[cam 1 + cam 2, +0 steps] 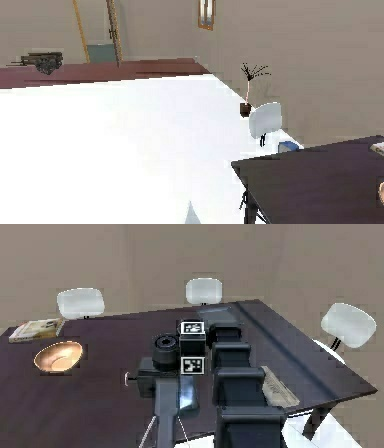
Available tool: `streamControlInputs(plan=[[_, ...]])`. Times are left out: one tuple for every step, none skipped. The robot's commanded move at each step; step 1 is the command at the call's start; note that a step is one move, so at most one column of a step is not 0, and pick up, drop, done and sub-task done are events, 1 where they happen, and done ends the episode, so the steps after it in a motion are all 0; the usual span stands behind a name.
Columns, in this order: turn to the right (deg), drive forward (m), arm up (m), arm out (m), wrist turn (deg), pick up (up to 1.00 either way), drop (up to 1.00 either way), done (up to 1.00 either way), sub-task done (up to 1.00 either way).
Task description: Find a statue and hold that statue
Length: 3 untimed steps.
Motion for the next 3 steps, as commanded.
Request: streamControlInputs(plan=[[0.0, 0.0, 0.0, 0.0, 45.0, 0.0, 0.0, 0.0, 0.0], [0.0, 0.0, 0.0, 0.0, 45.0, 0.0, 0.0, 0.0, 0.0], [0.0, 0.0, 0.0, 0.0, 45.0, 0.0, 0.0, 0.0, 0.0]])
